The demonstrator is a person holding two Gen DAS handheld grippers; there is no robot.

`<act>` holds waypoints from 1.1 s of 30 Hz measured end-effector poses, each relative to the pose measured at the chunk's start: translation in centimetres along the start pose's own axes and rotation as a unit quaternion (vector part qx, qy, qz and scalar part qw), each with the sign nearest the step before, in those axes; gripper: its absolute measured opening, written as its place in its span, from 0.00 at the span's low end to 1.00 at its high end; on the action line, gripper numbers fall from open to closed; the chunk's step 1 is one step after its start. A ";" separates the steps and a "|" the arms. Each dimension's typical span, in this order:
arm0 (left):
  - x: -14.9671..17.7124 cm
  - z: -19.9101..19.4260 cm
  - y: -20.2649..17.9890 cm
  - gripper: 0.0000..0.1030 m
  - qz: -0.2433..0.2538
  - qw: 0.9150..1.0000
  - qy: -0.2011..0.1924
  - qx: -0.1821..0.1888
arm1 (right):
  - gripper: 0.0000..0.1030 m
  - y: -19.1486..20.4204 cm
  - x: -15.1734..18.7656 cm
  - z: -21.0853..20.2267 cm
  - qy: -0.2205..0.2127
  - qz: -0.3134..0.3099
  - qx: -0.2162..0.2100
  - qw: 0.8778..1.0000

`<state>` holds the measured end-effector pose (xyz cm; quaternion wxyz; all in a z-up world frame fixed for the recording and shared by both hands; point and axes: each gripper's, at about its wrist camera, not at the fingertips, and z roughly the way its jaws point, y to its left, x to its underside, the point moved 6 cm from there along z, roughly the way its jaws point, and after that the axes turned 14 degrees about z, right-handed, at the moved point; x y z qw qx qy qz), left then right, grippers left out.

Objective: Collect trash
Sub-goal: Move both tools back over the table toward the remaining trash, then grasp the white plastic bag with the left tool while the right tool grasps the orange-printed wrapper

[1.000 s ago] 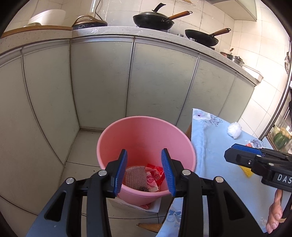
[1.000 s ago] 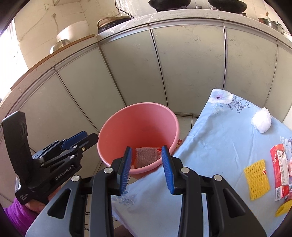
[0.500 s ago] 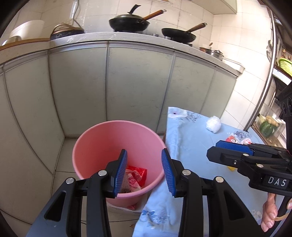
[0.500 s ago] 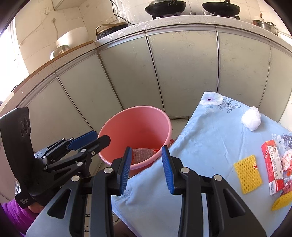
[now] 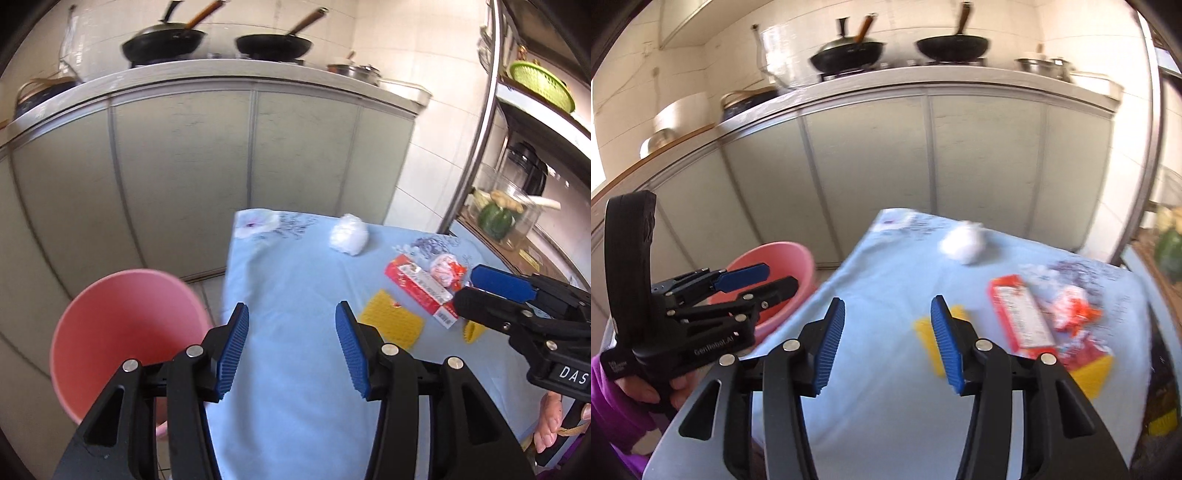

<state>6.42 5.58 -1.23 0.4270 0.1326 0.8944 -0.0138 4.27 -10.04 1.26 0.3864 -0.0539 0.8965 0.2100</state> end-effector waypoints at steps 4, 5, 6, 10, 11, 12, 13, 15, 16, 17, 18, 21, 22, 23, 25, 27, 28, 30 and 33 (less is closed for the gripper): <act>-2.6 3.3 -3.0 0.47 0.029 0.999 0.002 0.019 | 0.48 -5.1 -0.5 -0.7 -0.013 0.029 0.046 0.998; -3.2 4.1 -3.6 0.47 0.033 0.999 0.002 0.023 | 0.48 -6.3 -0.6 -0.7 -0.015 0.034 0.055 0.998; -3.9 5.0 -4.1 0.47 0.037 0.999 0.002 0.026 | 0.48 -7.6 -0.8 -0.7 -0.017 0.043 0.067 0.997; -6.0 8.2 -5.2 0.47 0.043 0.998 0.006 0.035 | 0.48 -11.5 -1.5 -0.1 -0.016 0.080 0.086 0.993; -6.4 9.1 -5.3 0.47 0.046 0.998 0.008 0.037 | 0.48 -12.3 -1.6 0.0 -0.015 0.088 0.087 0.992; -6.8 9.9 -5.5 0.47 0.047 0.998 0.010 0.038 | 0.48 -13.1 -1.8 0.3 -0.015 0.095 0.090 0.991; -7.2 10.9 -5.4 0.47 0.049 0.998 0.013 0.038 | 0.48 -13.6 -1.9 0.6 -0.014 0.099 0.093 0.991; -7.8 12.4 -5.3 0.47 0.051 0.998 0.018 0.040 | 0.48 -14.5 -2.0 0.9 -0.013 0.103 0.098 0.990; -8.3 13.4 -5.4 0.47 0.052 0.997 0.021 0.043 | 0.48 -14.8 -2.2 1.2 -0.014 0.106 0.100 0.989; -8.7 14.4 -5.4 0.47 0.054 0.997 0.025 0.047 | 0.48 -15.1 -2.3 1.4 -0.014 0.109 0.102 0.989; -8.9 15.2 -5.5 0.47 0.056 0.997 0.030 0.051 | 0.48 -15.4 -2.4 1.6 -0.014 0.113 0.103 0.988; -9.7 18.0 -5.6 0.47 0.066 0.996 0.039 0.050 | 0.48 -16.4 -2.8 2.0 -0.013 0.123 0.107 0.987; -9.9 19.0 -5.6 0.47 0.068 0.996 0.044 0.046 | 0.48 -16.8 -2.9 2.2 -0.013 0.126 0.108 0.986; -10.1 19.8 -5.6 0.47 0.067 0.996 0.046 0.044 | 0.48 -17.2 -3.0 2.4 -0.011 0.130 0.108 0.986; -10.2 21.5 -5.2 0.47 0.063 0.996 0.056 0.039 | 0.48 -17.7 -3.1 2.6 -0.009 0.134 0.110 0.985; -10.1 22.9 -5.1 0.47 0.060 0.995 0.065 0.040 | 0.48 -18.3 -3.2 3.0 -0.006 0.139 0.111 0.984; -9.9 23.3 -5.2 0.47 0.059 0.995 0.069 0.042 | 0.48 -18.7 -3.3 3.1 -0.005 0.142 0.112 0.983; -9.5 24.0 -5.2 0.49 0.053 0.994 0.076 0.050 | 0.48 -19.2 -3.5 3.5 -0.002 0.148 0.112 0.983; -8.8 24.7 -5.6 0.52 0.051 0.994 0.082 0.055 | 0.48 -19.8 -3.5 4.1 0.005 0.154 0.117 0.981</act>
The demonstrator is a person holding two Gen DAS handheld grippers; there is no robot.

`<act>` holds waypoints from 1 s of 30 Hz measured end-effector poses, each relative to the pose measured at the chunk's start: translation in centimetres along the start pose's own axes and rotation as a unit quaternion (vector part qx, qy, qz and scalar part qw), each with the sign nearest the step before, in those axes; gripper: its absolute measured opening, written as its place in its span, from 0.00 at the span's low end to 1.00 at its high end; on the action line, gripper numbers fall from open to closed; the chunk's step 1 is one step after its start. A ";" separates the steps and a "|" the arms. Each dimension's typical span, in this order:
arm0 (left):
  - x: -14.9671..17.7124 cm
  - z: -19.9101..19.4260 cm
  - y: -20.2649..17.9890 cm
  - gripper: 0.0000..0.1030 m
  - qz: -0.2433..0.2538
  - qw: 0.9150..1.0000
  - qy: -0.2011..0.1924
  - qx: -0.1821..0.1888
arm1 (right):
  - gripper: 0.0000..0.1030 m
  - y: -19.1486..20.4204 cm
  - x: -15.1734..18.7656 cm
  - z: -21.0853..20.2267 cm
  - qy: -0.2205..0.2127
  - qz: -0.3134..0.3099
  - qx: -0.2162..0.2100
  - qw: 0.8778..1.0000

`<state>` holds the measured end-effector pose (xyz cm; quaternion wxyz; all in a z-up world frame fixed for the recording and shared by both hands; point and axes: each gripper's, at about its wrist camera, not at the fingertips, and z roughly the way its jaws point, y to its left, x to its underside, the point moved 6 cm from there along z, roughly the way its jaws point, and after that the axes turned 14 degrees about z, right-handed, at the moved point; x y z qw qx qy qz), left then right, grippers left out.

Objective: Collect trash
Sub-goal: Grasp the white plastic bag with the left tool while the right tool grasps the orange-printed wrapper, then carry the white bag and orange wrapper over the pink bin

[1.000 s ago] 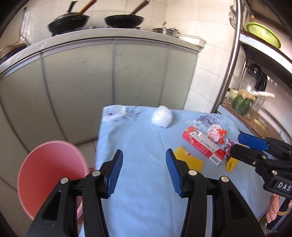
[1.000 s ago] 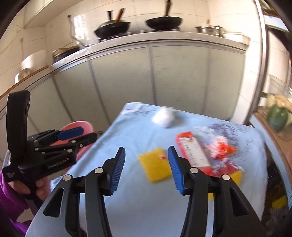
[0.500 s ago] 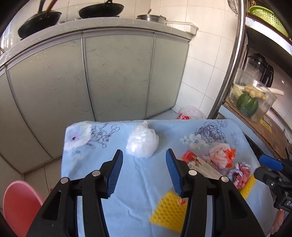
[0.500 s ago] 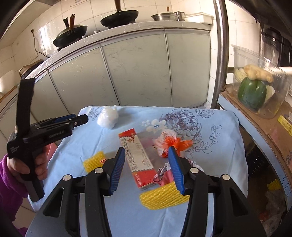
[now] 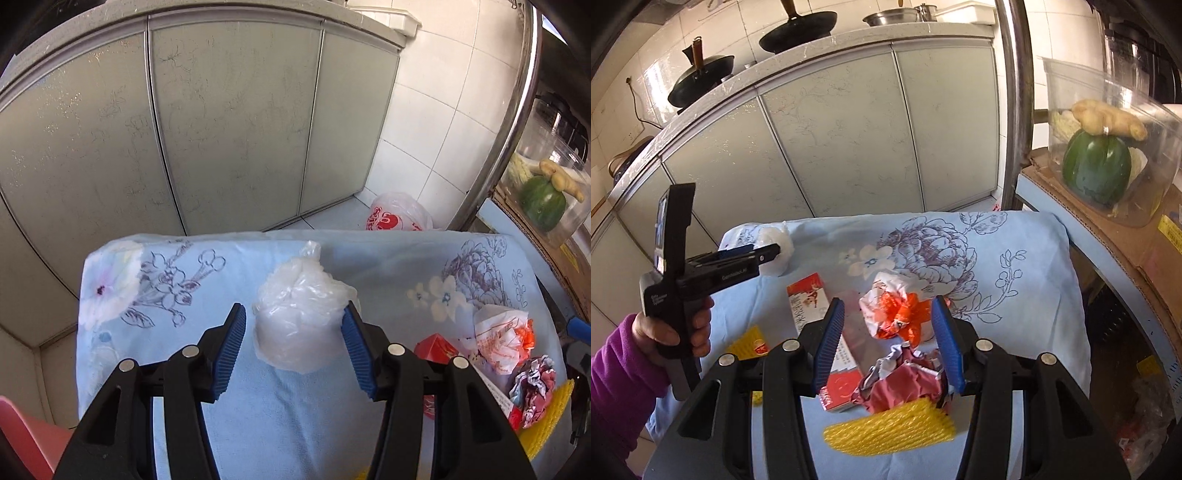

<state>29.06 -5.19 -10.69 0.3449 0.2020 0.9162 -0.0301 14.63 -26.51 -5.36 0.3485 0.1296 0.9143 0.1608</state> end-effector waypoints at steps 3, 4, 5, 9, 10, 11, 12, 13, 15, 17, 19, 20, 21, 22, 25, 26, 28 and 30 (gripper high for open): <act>0.5 -0.1 -0.4 0.46 0.006 1.000 -0.009 -0.003 | 0.48 -0.1 -0.1 0.9 0.012 0.004 0.002 1.000; 0.6 -0.3 -0.4 0.44 0.007 1.000 -0.012 -0.002 | 0.48 0.0 -0.1 1.2 0.015 0.004 0.003 1.000; 0.6 -0.7 -0.4 0.40 0.008 1.000 -0.017 -0.005 | 0.48 0.1 0.0 1.6 0.020 0.004 0.005 1.000; 0.9 -2.4 -0.4 0.34 0.010 0.999 -0.034 -0.012 | 0.48 0.3 0.0 2.7 0.034 0.007 0.007 0.999; 1.0 -2.9 -0.4 0.33 0.006 0.999 -0.038 -0.011 | 0.48 0.4 0.0 3.1 0.039 0.007 0.006 0.999; 1.1 -3.5 -0.2 0.33 0.001 0.999 -0.041 -0.010 | 0.48 0.5 -0.1 3.2 0.041 0.006 0.004 0.999; 1.2 -3.9 -0.1 0.33 -0.002 0.999 -0.044 -0.007 | 0.48 0.8 -0.3 3.3 0.041 0.001 0.002 0.999; 1.5 -4.5 0.0 0.33 -0.006 0.999 -0.046 -0.005 | 0.48 1.0 -0.5 3.4 0.041 -0.004 0.002 0.999; 1.9 -5.4 0.2 0.33 -0.013 0.999 -0.049 0.002 | 0.48 1.3 -0.9 3.7 0.041 -0.018 0.005 0.999; 2.7 -6.4 0.1 0.33 -0.020 0.999 -0.050 0.007 | 0.48 1.4 -1.3 4.5 0.046 -0.027 0.012 0.998; 3.5 -7.4 0.1 0.33 -0.022 0.998 -0.051 0.009 | 0.48 1.2 -1.4 5.2 0.053 -0.034 0.019 0.998; 3.8 -7.8 0.1 0.33 -0.022 0.998 -0.051 0.009 | 0.48 1.2 -1.3 5.6 0.058 -0.038 0.025 0.997; 4.1 -8.3 0.1 0.33 -0.022 0.998 -0.051 0.009 | 0.48 1.1 -1.2 5.9 0.064 -0.039 0.028 0.997; 4.5 -8.8 0.1 0.33 -0.023 0.998 -0.052 0.009 | 0.48 1.1 -1.1 6.2 0.071 -0.040 0.028 0.996; 5.5 -10.0 0.4 0.33 -0.031 0.998 -0.054 0.009 | 0.46 1.0 -0.7 6.7 0.080 -0.036 0.031 0.996; 5.7 -10.4 0.4 0.33 -0.034 0.998 -0.055 0.008 | 0.43 1.1 -0.5 6.6 0.080 -0.034 0.027 0.996; 6.2 -11.1 0.5 0.33 -0.038 0.998 -0.057 0.006 | 0.33 1.2 -0.4 6.1 0.072 -0.033 0.029 0.996; 6.6 -11.7 0.6 0.33 -0.041 0.997 -0.059 0.004 | 0.33 1.3 -0.4 5.6 0.068 -0.031 0.024 0.997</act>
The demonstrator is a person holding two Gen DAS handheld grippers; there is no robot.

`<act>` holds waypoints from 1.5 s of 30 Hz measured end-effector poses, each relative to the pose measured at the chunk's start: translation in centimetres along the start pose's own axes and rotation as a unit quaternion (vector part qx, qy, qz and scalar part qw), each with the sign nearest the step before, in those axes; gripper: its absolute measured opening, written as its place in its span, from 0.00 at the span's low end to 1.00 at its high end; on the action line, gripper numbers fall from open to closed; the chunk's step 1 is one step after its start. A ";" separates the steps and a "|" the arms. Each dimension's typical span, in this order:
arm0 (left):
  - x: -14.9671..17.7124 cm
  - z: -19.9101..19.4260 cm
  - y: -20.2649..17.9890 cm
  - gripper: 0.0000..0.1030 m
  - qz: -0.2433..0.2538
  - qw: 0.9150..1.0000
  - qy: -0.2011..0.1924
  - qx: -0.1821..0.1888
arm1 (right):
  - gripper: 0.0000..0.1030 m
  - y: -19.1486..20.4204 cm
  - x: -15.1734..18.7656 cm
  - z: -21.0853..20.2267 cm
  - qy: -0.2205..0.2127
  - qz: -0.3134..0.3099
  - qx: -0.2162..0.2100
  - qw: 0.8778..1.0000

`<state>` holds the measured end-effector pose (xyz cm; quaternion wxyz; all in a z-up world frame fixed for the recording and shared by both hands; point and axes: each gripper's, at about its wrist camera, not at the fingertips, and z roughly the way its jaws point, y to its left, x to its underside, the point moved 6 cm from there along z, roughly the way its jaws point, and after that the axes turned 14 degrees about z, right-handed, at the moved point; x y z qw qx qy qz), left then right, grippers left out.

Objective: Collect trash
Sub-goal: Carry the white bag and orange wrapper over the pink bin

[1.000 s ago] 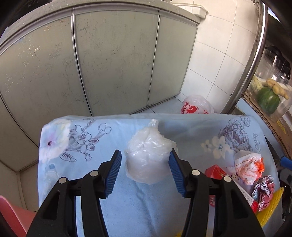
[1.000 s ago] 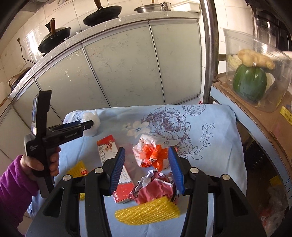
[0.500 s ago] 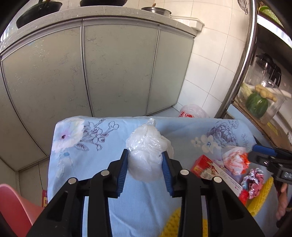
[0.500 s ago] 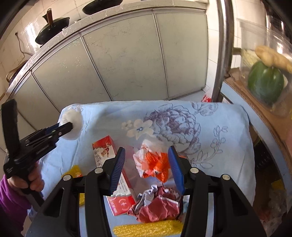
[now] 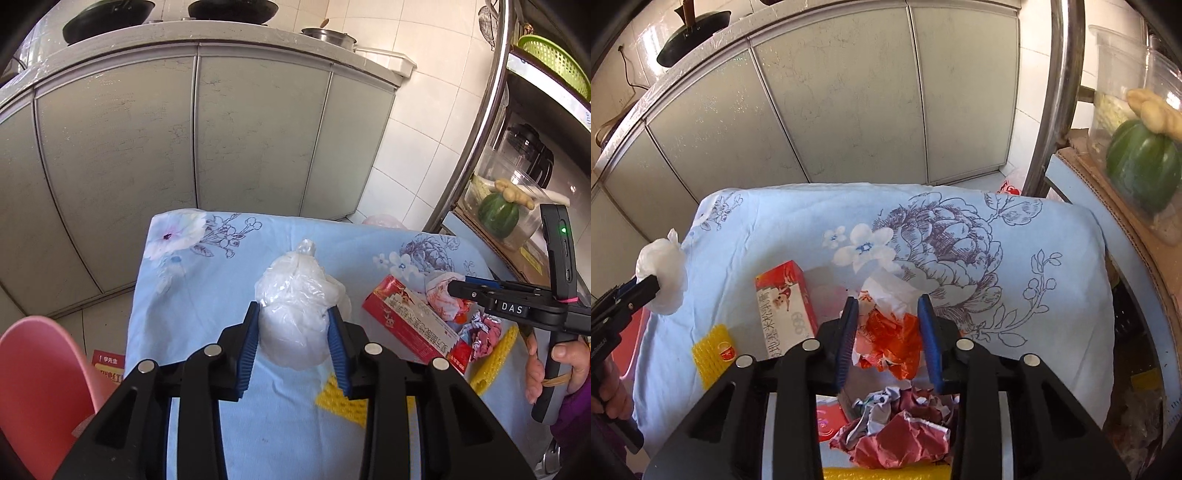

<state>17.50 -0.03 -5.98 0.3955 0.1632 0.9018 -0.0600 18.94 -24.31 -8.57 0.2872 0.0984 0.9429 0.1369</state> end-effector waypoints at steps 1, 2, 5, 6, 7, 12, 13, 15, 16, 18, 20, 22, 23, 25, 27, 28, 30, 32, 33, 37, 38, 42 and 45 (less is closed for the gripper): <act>0.1 -0.4 0.1 0.33 -0.002 1.000 -0.002 -0.001 | 0.33 0.0 0.0 -0.3 -0.005 -0.001 0.000 1.000; 0.3 -0.8 0.1 0.33 -0.003 1.000 -0.003 -0.003 | 0.32 0.1 0.1 -0.6 -0.010 -0.004 0.002 1.000; 0.6 -2.0 0.3 0.33 -0.009 1.000 -0.009 -0.005 | 0.32 0.3 -0.2 -1.9 -0.028 -0.003 -0.003 1.000; 0.7 -2.4 0.3 0.33 -0.010 1.000 -0.012 -0.006 | 0.32 0.5 -0.2 -2.6 -0.036 -0.002 -0.006 0.999; 0.8 -3.0 0.4 0.33 -0.012 1.000 -0.015 -0.007 | 0.32 0.8 -0.3 -3.2 -0.042 -0.003 -0.011 0.999; 1.2 -5.8 1.2 0.33 -0.021 0.999 -0.033 -0.017 | 0.32 3.5 0.4 -6.2 -0.067 -0.023 -0.035 0.997; 1.3 -6.4 1.4 0.33 -0.025 0.999 -0.037 -0.020 | 0.32 4.3 0.6 -6.8 -0.070 -0.029 -0.042 0.996; 1.7 -7.6 1.9 0.33 -0.030 0.998 -0.044 -0.025 | 0.32 5.7 1.0 -7.6 -0.074 -0.039 -0.052 0.995; 1.8 -8.0 2.1 0.33 -0.032 0.998 -0.046 -0.027 | 0.32 6.3 1.3 -8.0 -0.075 -0.044 -0.058 0.995; 2.2 -9.1 2.5 0.33 -0.034 0.998 -0.052 -0.033 | 0.32 7.7 1.9 -8.6 -0.076 -0.053 -0.069 0.993; 2.5 -10.3 2.9 0.33 -0.035 0.997 -0.058 -0.041 | 0.32 8.9 2.5 -9.0 -0.075 -0.060 -0.080 0.992; 2.9 -11.5 3.5 0.33 -0.037 0.996 -0.064 -0.051 | 0.32 10.5 3.1 -9.2 -0.072 -0.069 -0.093 0.991; 3.2 -12.0 3.8 0.33 -0.038 0.996 -0.066 -0.056 | 0.32 11.5 3.5 -9.2 -0.069 -0.076 -0.101 0.990; 3.7 -13.1 4.5 0.33 -0.040 0.994 -0.070 -0.067 | 0.32 13.0 4.0 -9.0 -0.062 -0.087 -0.112 0.988; 4.4 -14.1 5.4 0.33 -0.046 0.993 -0.072 -0.081 | 0.32 14.7 4.7 -8.8 -0.055 -0.098 -0.124 0.986; 4.7 -14.4 5.9 0.33 -0.049 0.992 -0.072 -0.086 | 0.32 15.7 5.0 -8.6 -0.050 -0.105 -0.130 0.985; 5.5 -15.2 6.9 0.33 -0.057 0.991 -0.071 -0.099 | 0.32 17.6 5.7 -8.4 -0.040 -0.117 -0.143 0.982; 6.2 -15.8 7.8 0.33 -0.065 0.989 -0.069 -0.111 | 0.32 19.3 6.4 -8.2 -0.034 -0.127 -0.153 0.979; 6.7 -16.2 8.4 0.33 -0.071 0.988 -0.066 -0.119 | 0.32 20.4 6.8 -8.1 -0.030 -0.136 -0.160 0.977; 8.4 -17.0 10.5 0.33 -0.093 0.984 -0.056 -0.140 | 0.32 24.2 8.5 -7.7 -0.013 -0.165 -0.183 0.969; 8.9 -17.2 11.0 0.33 -0.099 0.983 -0.053 -0.144 | 0.32 24.9 8.8 -7.6 -0.010 -0.171 -0.186 0.967; 10.8 -17.5 12.9 0.33 -0.121 0.978 -0.039 -0.164 | 0.32 28.0 10.5 -7.0 0.009 -0.199 -0.202 0.959; 11.8 -17.5 13.9 0.33 -0.136 0.975 -0.028 -0.175 | 0.32 29.8 11.4 -6.4 0.022 -0.218 -0.210 0.953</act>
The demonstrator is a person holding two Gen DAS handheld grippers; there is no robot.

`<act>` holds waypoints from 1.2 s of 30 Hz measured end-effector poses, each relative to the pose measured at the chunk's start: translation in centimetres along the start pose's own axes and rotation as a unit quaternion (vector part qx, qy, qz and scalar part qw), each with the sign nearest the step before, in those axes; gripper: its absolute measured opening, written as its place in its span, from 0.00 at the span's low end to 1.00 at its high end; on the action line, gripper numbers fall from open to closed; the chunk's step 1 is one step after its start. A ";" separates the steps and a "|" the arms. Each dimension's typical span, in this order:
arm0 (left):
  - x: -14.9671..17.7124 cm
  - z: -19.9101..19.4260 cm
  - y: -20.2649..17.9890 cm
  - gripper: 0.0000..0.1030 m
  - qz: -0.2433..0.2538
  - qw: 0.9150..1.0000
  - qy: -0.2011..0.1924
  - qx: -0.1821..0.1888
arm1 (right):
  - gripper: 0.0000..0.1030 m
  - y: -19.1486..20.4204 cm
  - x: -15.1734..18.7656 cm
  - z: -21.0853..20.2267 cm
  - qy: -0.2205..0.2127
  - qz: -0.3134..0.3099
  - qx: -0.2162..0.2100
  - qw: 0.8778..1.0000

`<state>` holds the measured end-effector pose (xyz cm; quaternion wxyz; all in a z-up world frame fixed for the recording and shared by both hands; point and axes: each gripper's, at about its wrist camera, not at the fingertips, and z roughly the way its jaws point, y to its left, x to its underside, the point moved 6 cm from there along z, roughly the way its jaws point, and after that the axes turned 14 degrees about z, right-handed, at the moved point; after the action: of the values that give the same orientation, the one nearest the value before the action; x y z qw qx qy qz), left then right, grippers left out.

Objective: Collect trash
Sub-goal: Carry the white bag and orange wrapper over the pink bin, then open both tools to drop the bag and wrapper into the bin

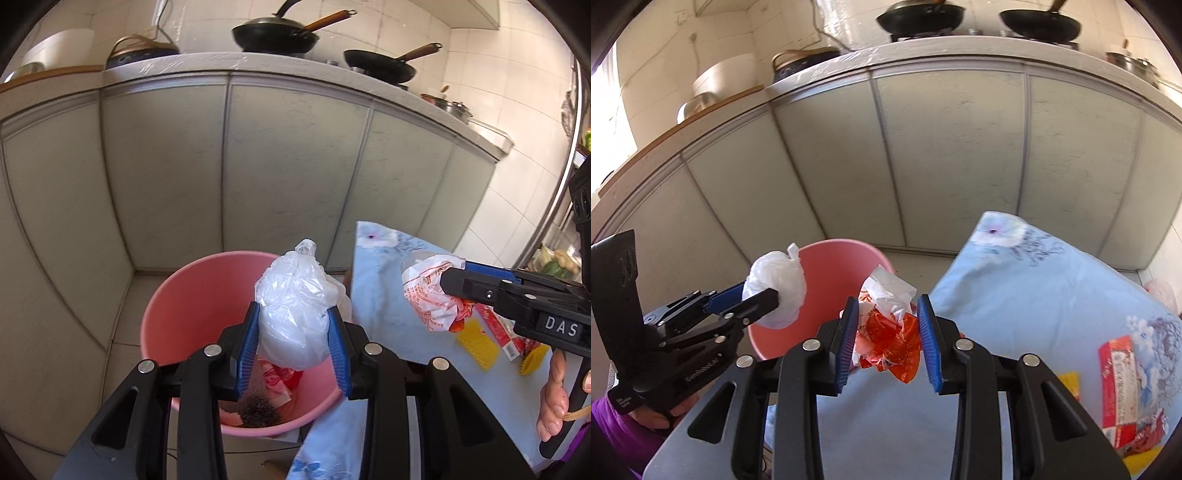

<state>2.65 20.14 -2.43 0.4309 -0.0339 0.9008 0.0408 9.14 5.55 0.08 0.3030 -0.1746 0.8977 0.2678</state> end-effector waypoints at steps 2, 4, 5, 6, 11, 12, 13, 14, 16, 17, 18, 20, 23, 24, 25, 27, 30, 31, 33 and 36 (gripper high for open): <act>0.4 0.2 0.7 0.33 -0.006 1.000 0.006 -0.008 | 0.32 1.0 0.0 0.8 0.009 -0.011 -0.005 1.000; 0.8 0.3 1.3 0.33 -0.011 1.000 0.010 -0.014 | 0.32 1.8 0.0 1.5 0.014 -0.019 -0.009 1.000; 1.0 0.4 1.6 0.33 -0.014 1.000 0.011 -0.016 | 0.32 2.1 0.0 1.8 0.017 -0.024 -0.011 1.000; 1.1 0.4 1.9 0.33 -0.017 1.000 0.013 -0.018 | 0.32 2.6 0.0 2.1 0.018 -0.027 -0.012 0.999; 1.8 0.8 2.6 0.33 -0.023 0.999 0.023 -0.024 | 0.32 3.8 0.2 3.3 0.029 -0.035 -0.019 0.999; 1.8 0.9 2.6 0.33 -0.024 0.999 0.025 -0.025 | 0.32 3.9 0.3 3.5 0.031 -0.034 -0.020 0.999; 1.9 1.0 2.7 0.33 -0.025 0.999 0.027 -0.026 | 0.32 3.9 0.3 3.8 0.033 -0.032 -0.021 0.999; 1.9 1.1 2.8 0.33 -0.026 0.999 0.028 -0.026 | 0.32 4.0 0.4 4.0 0.036 -0.030 -0.021 0.999; 2.1 1.4 2.9 0.33 -0.028 0.999 0.032 -0.026 | 0.32 3.9 0.5 4.5 0.041 -0.027 -0.022 0.999; 2.3 1.4 3.0 0.33 -0.029 0.999 0.033 -0.027 | 0.32 3.9 0.6 4.7 0.044 -0.024 -0.023 0.998; 2.4 1.4 3.1 0.33 -0.030 0.999 0.034 -0.027 | 0.32 3.8 0.7 4.9 0.048 -0.022 -0.023 0.998; 2.4 1.5 3.1 0.34 -0.030 0.999 0.036 -0.028 | 0.32 3.8 0.9 5.3 0.053 -0.017 -0.026 0.998; 2.7 1.6 3.2 0.33 -0.030 0.998 0.039 -0.029 | 0.32 3.8 1.1 5.9 0.062 -0.013 -0.028 0.998; 2.8 1.6 3.2 0.33 -0.031 0.998 0.041 -0.029 | 0.32 3.8 1.2 6.1 0.065 -0.013 -0.028 0.997; 2.9 1.7 3.3 0.33 -0.032 0.998 0.043 -0.030 | 0.32 3.8 1.2 6.3 0.067 -0.013 -0.028 0.997; 3.3 1.8 3.5 0.33 -0.033 0.998 0.047 -0.031 | 0.32 3.9 1.3 6.7 0.072 -0.013 -0.028 0.997; 3.7 2.1 3.7 0.34 -0.036 0.997 0.054 -0.034 | 0.32 4.1 1.4 7.1 0.076 -0.009 -0.029 0.997; 3.8 2.2 3.7 0.34 -0.038 0.997 0.058 -0.035 | 0.32 4.1 1.4 7.3 0.077 -0.009 -0.029 0.997; 4.1 2.5 3.8 0.34 -0.041 0.996 0.065 -0.035 | 0.32 4.2 1.5 7.6 0.080 -0.009 -0.030 0.996; 4.4 2.8 3.7 0.34 -0.042 0.996 0.071 -0.033 | 0.32 4.3 1.8 8.0 0.084 -0.007 -0.030 0.996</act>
<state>1.74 24.02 -7.43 0.3655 -0.0886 0.9252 0.0503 9.36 13.39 -4.89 0.2234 -0.2122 0.9101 0.2770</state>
